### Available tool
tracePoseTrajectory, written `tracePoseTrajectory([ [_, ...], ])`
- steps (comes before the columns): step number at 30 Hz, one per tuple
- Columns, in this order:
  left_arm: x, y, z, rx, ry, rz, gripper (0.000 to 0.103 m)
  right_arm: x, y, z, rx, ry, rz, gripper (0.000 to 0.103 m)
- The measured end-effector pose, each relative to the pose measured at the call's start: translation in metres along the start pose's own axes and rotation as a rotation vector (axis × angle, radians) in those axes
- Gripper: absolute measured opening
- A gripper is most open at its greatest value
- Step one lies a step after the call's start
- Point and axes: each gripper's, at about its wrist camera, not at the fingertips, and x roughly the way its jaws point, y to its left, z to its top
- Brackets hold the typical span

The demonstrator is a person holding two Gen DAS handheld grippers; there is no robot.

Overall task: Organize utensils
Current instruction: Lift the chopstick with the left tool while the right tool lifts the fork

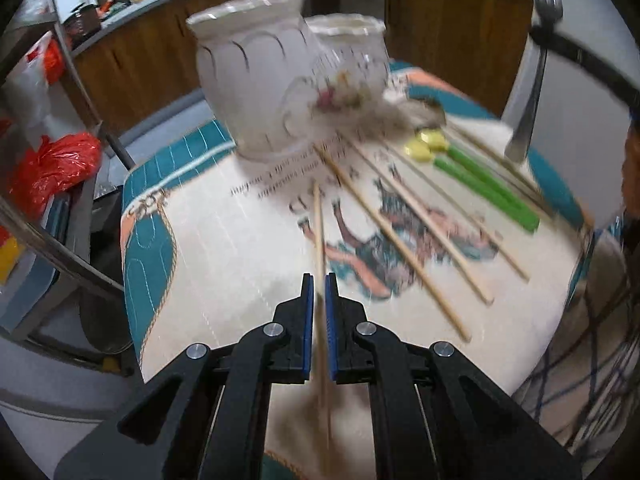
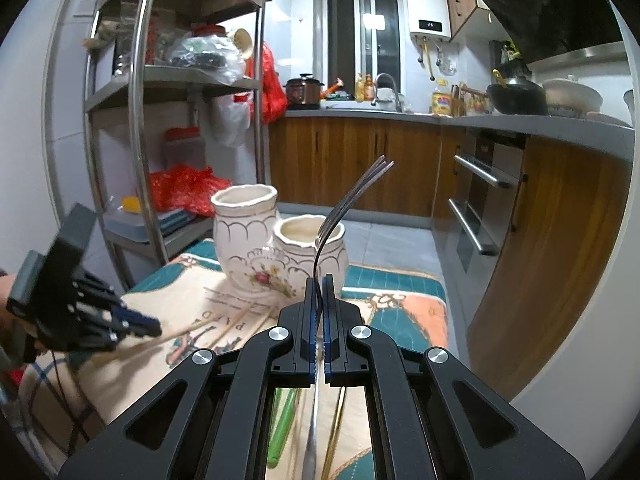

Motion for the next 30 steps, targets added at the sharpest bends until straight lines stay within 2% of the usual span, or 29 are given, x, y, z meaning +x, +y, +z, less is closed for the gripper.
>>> tracePoseTrajectory([
  [2,0.002,0.000,-0.002,0.012,0.031,-0.004,0.007,-0.003,0.000,0.001,0.003,-0.006,0.003,0.003],
  [4,0.003,0.001,-0.004,0.022,0.068,-0.010,0.014,-0.004,0.000,0.003,0.001,-0.008,0.004,0.003],
  [6,0.005,0.002,-0.006,0.035,0.096,0.002,0.025,-0.007,0.000,0.005,0.000,-0.016,0.005,0.003],
  [10,0.006,0.007,-0.006,0.042,0.113,0.012,0.027,-0.010,0.000,0.007,0.003,-0.033,0.009,0.003],
  [13,0.008,0.009,-0.004,0.030,0.113,0.007,0.023,-0.010,0.001,0.006,0.004,-0.036,0.015,0.003],
  [15,0.009,0.007,-0.002,0.038,0.111,-0.002,0.007,-0.011,0.002,0.006,0.004,-0.038,0.018,0.003],
  [19,0.009,0.004,-0.002,0.053,0.094,-0.003,0.006,-0.012,0.003,0.006,0.002,-0.039,0.021,0.003],
  [22,0.000,0.005,-0.002,0.053,0.046,-0.036,0.006,-0.012,0.003,0.007,0.005,-0.042,0.019,0.003],
  [25,-0.014,-0.001,-0.002,0.098,-0.014,-0.077,0.006,-0.010,0.001,0.009,0.013,-0.039,0.020,0.003],
  [27,-0.025,-0.006,0.000,0.136,-0.069,-0.097,0.006,-0.007,-0.001,0.012,0.018,-0.040,0.019,0.003],
  [30,-0.047,-0.007,0.009,0.153,-0.194,-0.108,0.006,-0.002,-0.005,0.020,0.032,-0.049,0.018,0.003],
])
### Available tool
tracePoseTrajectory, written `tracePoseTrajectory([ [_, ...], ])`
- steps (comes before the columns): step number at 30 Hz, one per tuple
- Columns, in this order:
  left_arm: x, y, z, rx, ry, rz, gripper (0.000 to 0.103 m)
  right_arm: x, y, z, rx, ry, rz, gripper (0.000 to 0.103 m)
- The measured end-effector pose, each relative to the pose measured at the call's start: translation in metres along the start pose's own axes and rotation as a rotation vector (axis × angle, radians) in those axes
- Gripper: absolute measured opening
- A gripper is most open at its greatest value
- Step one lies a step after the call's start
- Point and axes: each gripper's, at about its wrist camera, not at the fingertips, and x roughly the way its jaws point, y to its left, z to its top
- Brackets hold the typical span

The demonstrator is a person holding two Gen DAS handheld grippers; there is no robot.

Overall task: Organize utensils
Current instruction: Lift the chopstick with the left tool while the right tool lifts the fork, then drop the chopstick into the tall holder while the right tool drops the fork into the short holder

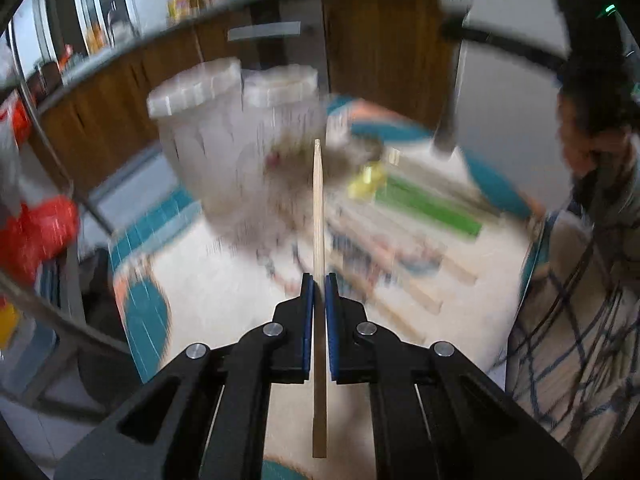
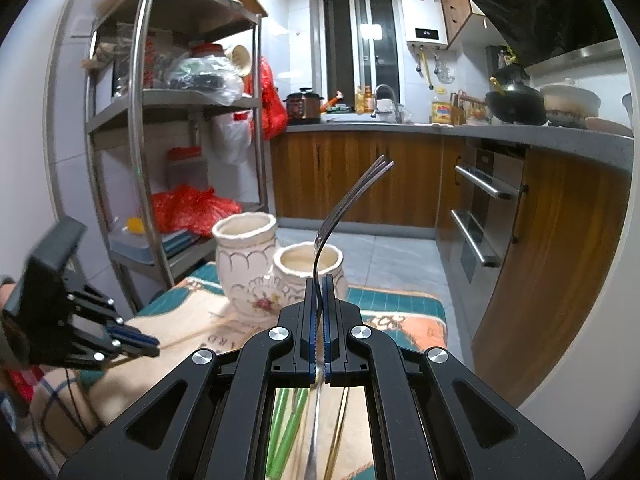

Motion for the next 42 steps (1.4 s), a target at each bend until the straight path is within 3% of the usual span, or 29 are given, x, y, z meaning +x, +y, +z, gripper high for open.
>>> tracePoseTrajectory([
  [6,-0.025,0.025,0.045,-0.111,-0.284,0.043,0.006,0.015,-0.005,0.025,0.025,-0.051,-0.008,0.003],
  [11,-0.031,0.067,0.086,-0.294,-0.504,0.065,0.006,0.029,-0.009,0.053,0.062,-0.144,-0.005,0.003],
  [16,-0.010,0.099,0.116,-0.445,-0.598,0.081,0.006,0.053,-0.017,0.066,0.130,-0.214,-0.014,0.003],
  [20,0.008,0.108,0.123,-0.483,-0.645,0.142,0.006,0.077,-0.019,0.065,0.151,-0.210,-0.032,0.003],
  [25,0.030,0.106,0.124,-0.471,-0.621,0.218,0.006,0.104,-0.008,0.060,0.047,-0.173,-0.055,0.003],
  [32,0.055,0.103,0.110,-0.410,-0.501,0.235,0.006,0.145,-0.012,0.043,0.043,-0.011,0.003,0.003],
  [37,0.064,0.095,0.104,-0.366,-0.428,0.243,0.006,0.159,-0.009,0.035,0.023,0.046,-0.004,0.003],
  [42,0.066,0.089,0.103,-0.338,-0.418,0.266,0.006,0.170,0.000,0.027,-0.026,0.095,-0.019,0.003],
])
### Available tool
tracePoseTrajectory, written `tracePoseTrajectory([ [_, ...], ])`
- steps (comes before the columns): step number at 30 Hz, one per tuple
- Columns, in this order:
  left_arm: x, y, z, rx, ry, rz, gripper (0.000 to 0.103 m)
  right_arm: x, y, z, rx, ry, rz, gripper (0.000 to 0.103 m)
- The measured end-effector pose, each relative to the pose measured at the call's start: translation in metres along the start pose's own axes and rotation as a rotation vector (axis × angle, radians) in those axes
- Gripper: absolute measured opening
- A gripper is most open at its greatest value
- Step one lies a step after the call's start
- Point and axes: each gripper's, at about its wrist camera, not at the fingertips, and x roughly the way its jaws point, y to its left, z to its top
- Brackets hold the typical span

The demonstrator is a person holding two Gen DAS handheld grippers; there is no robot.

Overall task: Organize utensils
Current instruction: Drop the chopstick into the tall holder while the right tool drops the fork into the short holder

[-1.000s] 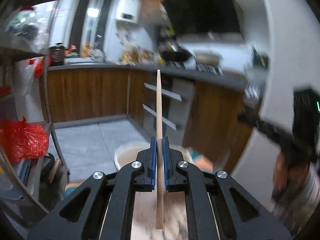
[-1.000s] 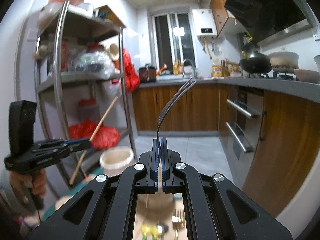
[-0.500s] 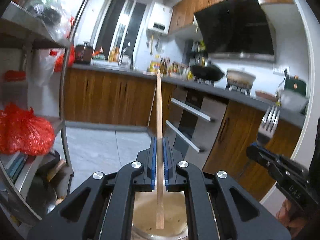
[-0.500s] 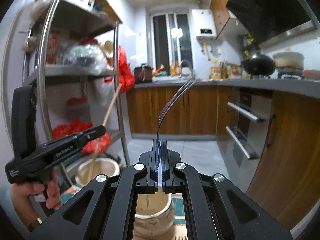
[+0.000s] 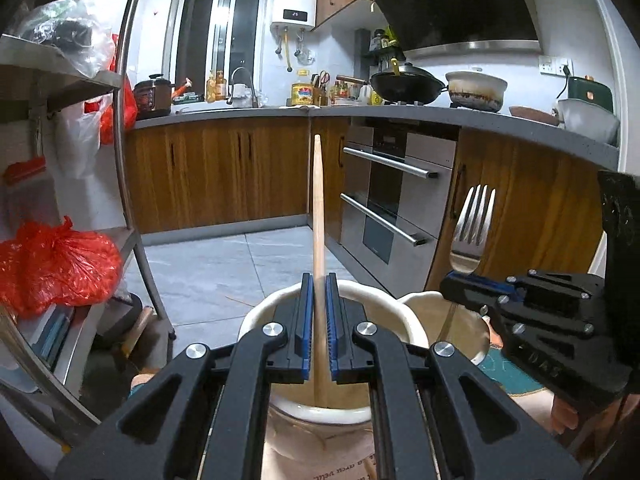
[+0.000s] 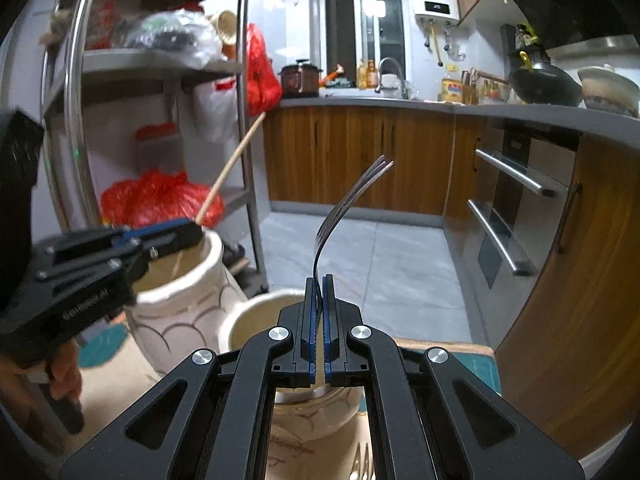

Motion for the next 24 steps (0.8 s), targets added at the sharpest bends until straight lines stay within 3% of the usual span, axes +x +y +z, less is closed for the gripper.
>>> tracePoseTrajectory([
  [4,0.001,0.004,0.001,-0.019,-0.002,-0.005,0.006,0.003,0.000,-0.003,-0.012,0.008,-0.003,0.003],
  [7,-0.001,0.004,0.001,-0.025,-0.008,0.002,0.012,0.004,-0.004,-0.003,0.000,0.004,-0.006,0.003],
  [10,-0.004,0.003,0.003,-0.028,-0.020,-0.001,0.031,0.004,-0.007,-0.004,0.013,-0.002,-0.010,0.004],
  [11,-0.006,0.002,0.003,-0.022,-0.024,0.012,0.044,0.005,-0.008,-0.005,0.013,-0.005,-0.015,0.004],
  [12,-0.007,0.001,0.003,-0.015,-0.032,0.023,0.050,0.005,-0.008,-0.005,0.008,-0.008,-0.023,0.004],
  [16,-0.009,0.005,0.003,-0.036,-0.031,0.029,0.053,0.007,-0.005,-0.009,-0.026,-0.020,-0.085,0.005],
  [24,-0.014,0.016,0.005,-0.076,-0.039,0.037,0.058,0.009,-0.010,-0.010,-0.022,-0.026,-0.114,0.006],
])
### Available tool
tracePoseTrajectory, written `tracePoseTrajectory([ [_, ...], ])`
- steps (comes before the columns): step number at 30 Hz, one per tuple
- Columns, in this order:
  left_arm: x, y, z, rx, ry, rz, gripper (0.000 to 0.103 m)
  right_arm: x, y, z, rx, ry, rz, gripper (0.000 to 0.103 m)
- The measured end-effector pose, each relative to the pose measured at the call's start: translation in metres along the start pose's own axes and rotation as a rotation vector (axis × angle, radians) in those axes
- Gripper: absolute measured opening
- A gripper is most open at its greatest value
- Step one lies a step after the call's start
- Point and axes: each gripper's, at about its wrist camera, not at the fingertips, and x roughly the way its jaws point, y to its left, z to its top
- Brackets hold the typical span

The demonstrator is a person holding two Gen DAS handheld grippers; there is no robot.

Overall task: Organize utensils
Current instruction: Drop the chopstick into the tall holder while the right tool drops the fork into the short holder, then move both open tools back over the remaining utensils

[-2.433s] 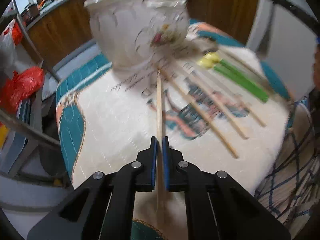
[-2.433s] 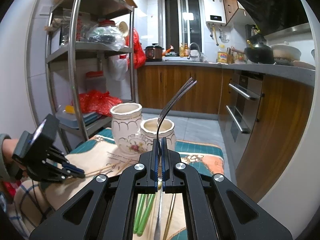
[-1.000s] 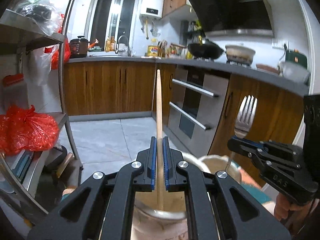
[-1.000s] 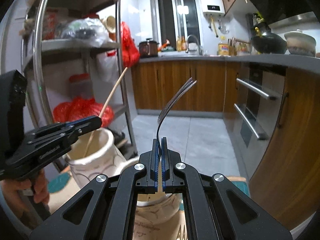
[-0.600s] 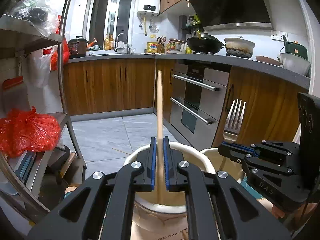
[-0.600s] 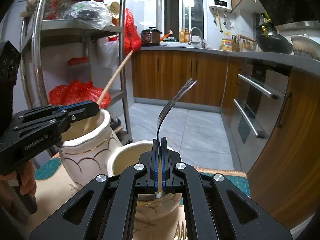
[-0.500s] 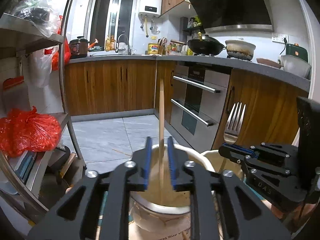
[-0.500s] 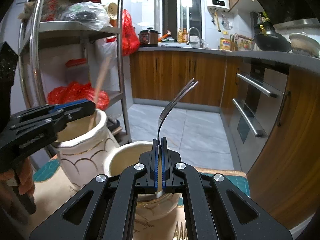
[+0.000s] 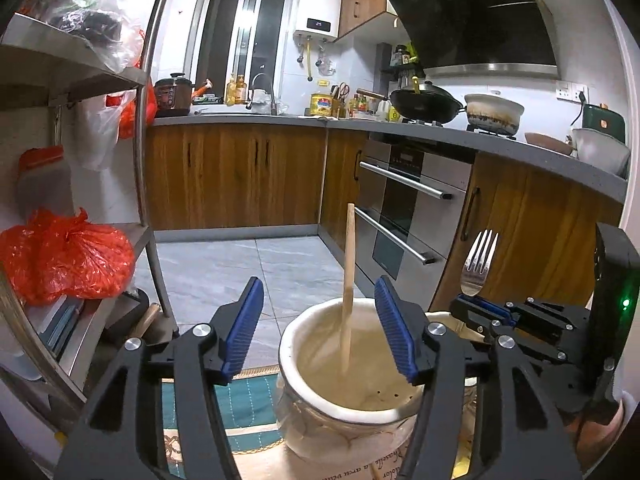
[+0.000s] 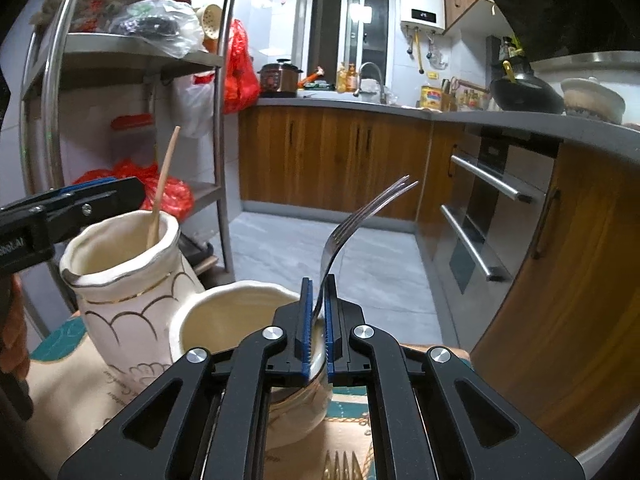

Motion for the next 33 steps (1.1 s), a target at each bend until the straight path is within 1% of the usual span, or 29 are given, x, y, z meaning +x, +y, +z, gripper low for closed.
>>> tracePoseTrajectory([
  [3,-0.002,0.000,0.001,0.002,0.000,0.003,0.058,0.002,-0.001,-0.001,-0.002,0.001,-0.004,0.008],
  [6,-0.001,0.000,0.001,0.002,0.000,0.001,0.058,0.002,-0.003,-0.001,0.007,0.002,-0.005,0.019],
  [7,-0.002,0.000,0.001,0.004,0.000,0.003,0.058,0.003,-0.004,-0.001,0.016,0.007,0.001,0.028],
  [8,-0.002,-0.001,0.002,0.006,-0.002,0.006,0.058,0.003,-0.005,0.000,0.022,0.012,0.006,0.034],
  [9,-0.004,-0.001,0.002,0.008,-0.004,0.007,0.059,0.004,-0.005,-0.001,0.035,0.019,0.017,0.036],
  [10,-0.006,-0.001,0.003,0.008,-0.009,0.010,0.060,0.004,-0.006,-0.001,0.044,0.023,0.028,0.037],
  [12,-0.011,-0.001,0.004,0.005,-0.022,0.017,0.068,0.003,-0.008,0.000,0.055,0.021,0.039,0.044],
  [14,-0.017,-0.002,0.006,0.003,-0.036,0.022,0.072,-0.003,-0.009,0.001,0.066,0.005,0.040,0.065],
  [15,-0.021,-0.003,0.007,0.005,-0.041,0.028,0.075,-0.007,-0.011,0.002,0.078,-0.005,0.042,0.071],
  [16,-0.023,-0.004,0.008,0.008,-0.045,0.032,0.076,-0.010,-0.012,0.002,0.086,-0.012,0.047,0.079],
  [17,-0.026,-0.004,0.008,0.012,-0.049,0.035,0.079,-0.013,-0.013,0.003,0.095,-0.020,0.053,0.084],
  [18,-0.029,-0.006,0.008,0.017,-0.053,0.040,0.082,-0.017,-0.014,0.004,0.104,-0.027,0.058,0.087],
  [19,-0.034,-0.007,0.009,0.023,-0.059,0.047,0.084,-0.020,-0.015,0.005,0.110,-0.029,0.061,0.093],
  [21,-0.042,-0.010,0.010,0.028,-0.072,0.058,0.092,-0.028,-0.018,0.007,0.126,-0.042,0.068,0.097],
  [23,-0.049,-0.013,0.011,0.027,-0.083,0.065,0.097,-0.037,-0.020,0.010,0.141,-0.051,0.072,0.098],
  [29,-0.075,-0.024,0.010,0.035,-0.090,0.063,0.097,-0.062,-0.020,0.012,0.145,-0.084,0.047,0.098],
  [33,-0.093,-0.029,0.006,0.026,-0.093,0.054,0.097,-0.080,-0.017,0.005,0.126,-0.092,0.024,0.098],
])
